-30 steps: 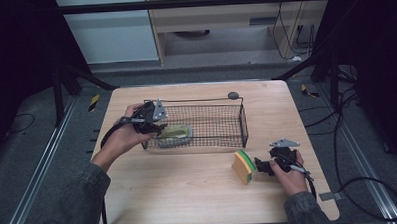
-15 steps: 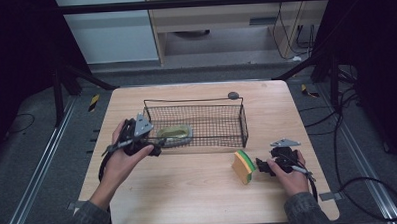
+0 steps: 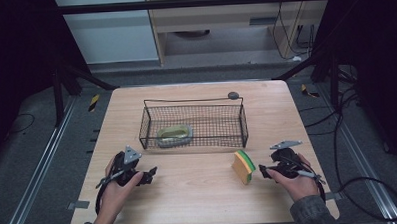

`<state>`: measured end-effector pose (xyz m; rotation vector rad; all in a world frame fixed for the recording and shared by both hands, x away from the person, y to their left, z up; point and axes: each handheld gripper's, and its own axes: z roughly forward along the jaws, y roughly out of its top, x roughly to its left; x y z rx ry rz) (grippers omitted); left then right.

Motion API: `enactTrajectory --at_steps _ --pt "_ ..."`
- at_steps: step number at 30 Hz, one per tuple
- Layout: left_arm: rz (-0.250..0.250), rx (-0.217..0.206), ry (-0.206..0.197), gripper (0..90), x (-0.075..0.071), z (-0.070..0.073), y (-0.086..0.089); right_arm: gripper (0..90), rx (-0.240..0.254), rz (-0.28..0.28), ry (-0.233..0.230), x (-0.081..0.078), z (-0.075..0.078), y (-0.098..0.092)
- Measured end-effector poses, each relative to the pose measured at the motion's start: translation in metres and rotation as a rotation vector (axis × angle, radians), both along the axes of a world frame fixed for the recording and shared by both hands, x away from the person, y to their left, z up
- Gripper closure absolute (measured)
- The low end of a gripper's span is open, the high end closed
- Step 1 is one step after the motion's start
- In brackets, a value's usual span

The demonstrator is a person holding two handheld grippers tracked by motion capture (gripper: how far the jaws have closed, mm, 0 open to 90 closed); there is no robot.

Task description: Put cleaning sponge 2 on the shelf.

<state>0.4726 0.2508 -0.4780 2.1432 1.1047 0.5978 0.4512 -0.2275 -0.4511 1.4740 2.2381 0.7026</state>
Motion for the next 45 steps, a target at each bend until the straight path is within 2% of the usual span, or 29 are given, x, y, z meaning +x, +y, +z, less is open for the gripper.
enactTrajectory --at_steps 2,4,5,7,8,10,17,19,23,25,28,32,37,44,45 --pt "0.004 0.001 0.003 5.3 0.001 -0.001 0.001 23.1 -0.004 0.003 0.01 -0.001 0.005 0.001" --pt "0.006 0.003 0.012 5.3 0.004 -0.004 0.002 23.9 -0.007 0.017 0.034 -0.001 0.021 0.005" --pt "0.003 -0.002 0.028 5.3 0.006 -0.007 0.003 23.9 -0.007 0.017 0.034 -0.001 0.021 0.005" --pt "0.008 0.007 0.046 5.2 0.008 -0.011 0.003 24.5 -0.021 0.033 0.041 -0.001 0.032 0.008" --pt "0.011 0.012 0.051 5.3 0.01 -0.013 0.002 25.0 -0.013 0.044 0.052 -0.001 0.04 0.011" --pt "0.012 0.013 0.057 5.3 0.01 -0.014 0.002 25.5 -0.011 0.051 0.054 -0.001 0.043 0.013" --pt "0.015 0.026 0.073 4.9 0.008 -0.02 0.001 32.4 -0.008 0.098 0.049 -0.001 0.071 0.031" --pt "0.017 0.026 0.078 3.3 0.009 -0.022 0.002 32.9 -0.003 0.101 0.052 -0.001 0.073 0.033" --pt "0.027 -0.027 0.099 1.8 0.011 -0.026 0.008 34.7 0.007 0.113 0.058 0.0 0.083 0.04" --pt "0.021 -0.039 0.088 0.0 0.012 -0.028 0.009 34.8 0.014 0.123 0.056 -0.001 0.086 0.043" --pt "0.021 -0.047 0.081 0.0 0.013 -0.029 0.009 33.1 0.022 0.141 0.079 0.002 0.084 0.05" --pt "0.014 -0.06 0.059 0.0 0.014 -0.031 0.01 29.9 0.012 0.143 0.114 0.012 0.072 0.061" --pt "0.014 -0.059 0.06 0.0 0.014 -0.031 0.01 29.3 -0.011 0.161 0.15 0.016 0.06 0.075" --pt "0.014 -0.059 0.06 0.0 0.014 -0.031 0.01 37.2 -0.059 0.175 0.195 0.021 0.041 0.086" --pt "0.014 -0.06 0.06 0.0 0.014 -0.031 0.01 41.5 -0.069 0.169 0.212 0.022 0.037 0.086"
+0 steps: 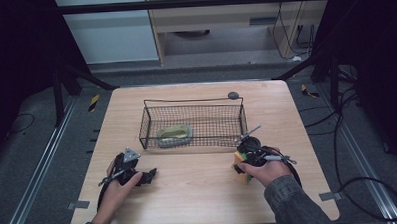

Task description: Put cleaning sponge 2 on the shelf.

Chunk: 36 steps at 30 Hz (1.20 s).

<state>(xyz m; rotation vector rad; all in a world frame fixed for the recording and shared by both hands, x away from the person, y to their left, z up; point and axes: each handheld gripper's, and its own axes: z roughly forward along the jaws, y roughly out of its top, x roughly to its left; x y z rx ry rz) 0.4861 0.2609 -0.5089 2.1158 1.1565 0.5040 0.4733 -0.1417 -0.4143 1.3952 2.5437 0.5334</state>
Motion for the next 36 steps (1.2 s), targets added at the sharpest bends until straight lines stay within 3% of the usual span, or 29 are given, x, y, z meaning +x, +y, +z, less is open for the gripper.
enactTrajectory --at_steps 3,6,7,20,27,36 --pt "-0.002 0.0 0.0 0.0 0.0 0.0 0.0 47.6 -0.003 -0.003 0.002 0.001 -0.002 -0.002" --pt "-0.002 0.0 0.0 0.0 0.0 0.0 0.0 62.6 0.022 -0.001 0.009 0.002 -0.001 -0.004" --pt "-0.002 0.0 0.0 0.0 0.0 0.0 0.0 63.6 0.025 0.01 -0.001 0.002 0.001 -0.005" --pt "-0.008 0.0 0.0 0.0 0.001 0.0 0.001 64.1 0.042 0.007 -0.092 0.001 0.024 -0.033" --pt "-0.008 0.0 0.0 0.0 0.001 0.0 0.001 64.2 0.05 -0.037 -0.161 0.004 0.05 -0.058" --pt "-0.008 0.0 0.0 0.0 0.001 0.0 0.001 64.4 0.042 -0.097 -0.194 0.014 0.068 -0.081"
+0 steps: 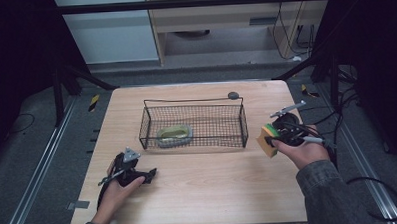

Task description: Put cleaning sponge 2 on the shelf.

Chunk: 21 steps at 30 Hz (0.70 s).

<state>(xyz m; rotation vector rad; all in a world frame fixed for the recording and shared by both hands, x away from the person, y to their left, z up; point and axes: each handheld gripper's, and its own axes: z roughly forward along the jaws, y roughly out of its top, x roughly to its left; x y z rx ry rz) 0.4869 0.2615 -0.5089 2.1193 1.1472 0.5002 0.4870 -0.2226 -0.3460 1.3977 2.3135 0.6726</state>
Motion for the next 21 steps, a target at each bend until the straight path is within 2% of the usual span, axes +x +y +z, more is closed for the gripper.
enactTrajectory --at_steps 10,15,21 --pt "0.003 -0.004 -0.002 0.0 0.0 0.0 0.0 64.5 -0.01 -0.035 -0.035 0.01 0.016 -0.005" --pt "0.007 -0.001 -0.003 0.0 0.0 0.0 -0.001 64.7 0.008 -0.065 -0.057 0.02 0.023 -0.003" --pt "0.008 -0.004 -0.003 0.0 0.001 0.0 -0.001 64.7 -0.008 -0.063 -0.11 0.036 0.033 0.006"
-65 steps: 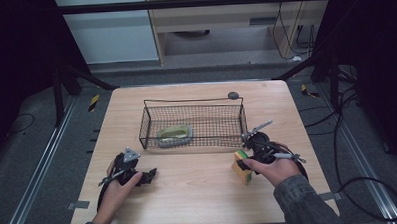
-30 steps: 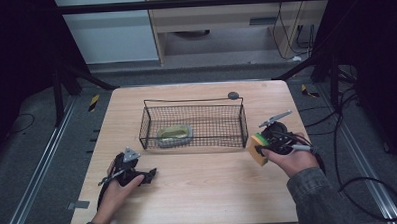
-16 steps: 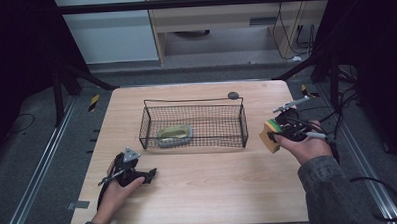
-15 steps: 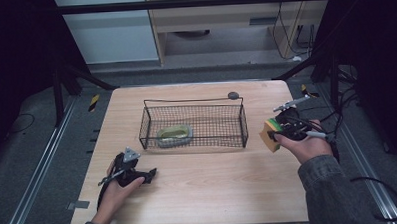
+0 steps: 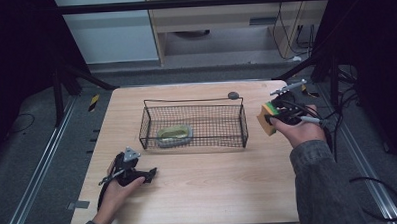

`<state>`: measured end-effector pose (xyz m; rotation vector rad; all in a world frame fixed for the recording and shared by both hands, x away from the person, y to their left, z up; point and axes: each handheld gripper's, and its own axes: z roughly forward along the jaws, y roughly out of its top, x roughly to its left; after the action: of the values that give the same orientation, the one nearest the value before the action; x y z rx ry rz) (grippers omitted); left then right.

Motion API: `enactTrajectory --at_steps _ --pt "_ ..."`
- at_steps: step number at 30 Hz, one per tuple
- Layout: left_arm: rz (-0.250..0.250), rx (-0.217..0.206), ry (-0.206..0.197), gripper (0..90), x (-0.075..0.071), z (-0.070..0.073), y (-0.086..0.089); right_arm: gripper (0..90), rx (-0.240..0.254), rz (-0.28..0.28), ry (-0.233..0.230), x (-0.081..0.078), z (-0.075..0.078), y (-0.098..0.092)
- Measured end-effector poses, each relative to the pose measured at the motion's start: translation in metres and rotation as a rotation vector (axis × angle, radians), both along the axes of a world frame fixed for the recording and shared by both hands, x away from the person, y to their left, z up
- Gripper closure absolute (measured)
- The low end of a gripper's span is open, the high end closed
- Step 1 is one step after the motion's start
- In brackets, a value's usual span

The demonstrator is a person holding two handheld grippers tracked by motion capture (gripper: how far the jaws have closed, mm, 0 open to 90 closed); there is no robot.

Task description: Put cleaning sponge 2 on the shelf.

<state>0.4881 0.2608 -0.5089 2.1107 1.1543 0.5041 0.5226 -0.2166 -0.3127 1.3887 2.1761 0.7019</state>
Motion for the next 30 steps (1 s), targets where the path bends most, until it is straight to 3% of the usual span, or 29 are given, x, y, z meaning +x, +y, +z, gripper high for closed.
enactTrajectory --at_steps 7,13,14,20,30 --pt "-0.002 -0.001 0.001 0.0 -0.001 0.0 0.001 64.8 -0.006 0.004 -0.022 0.007 -0.002 0.005" --pt "-0.004 0.001 0.0 0.0 0.0 0.0 0.001 64.8 0.021 0.011 -0.031 0.02 0.003 0.004" --pt "-0.005 0.001 0.0 0.0 0.0 0.0 0.001 64.8 0.022 0.012 -0.034 0.028 0.005 0.006" --pt "-0.002 -0.001 -0.001 0.0 0.0 0.0 0.001 64.8 0.011 0.022 -0.046 0.044 0.011 0.015" --pt "0.001 0.005 0.0 0.0 -0.002 0.0 0.001 64.8 -0.004 0.08 -0.052 0.058 0.019 0.037"
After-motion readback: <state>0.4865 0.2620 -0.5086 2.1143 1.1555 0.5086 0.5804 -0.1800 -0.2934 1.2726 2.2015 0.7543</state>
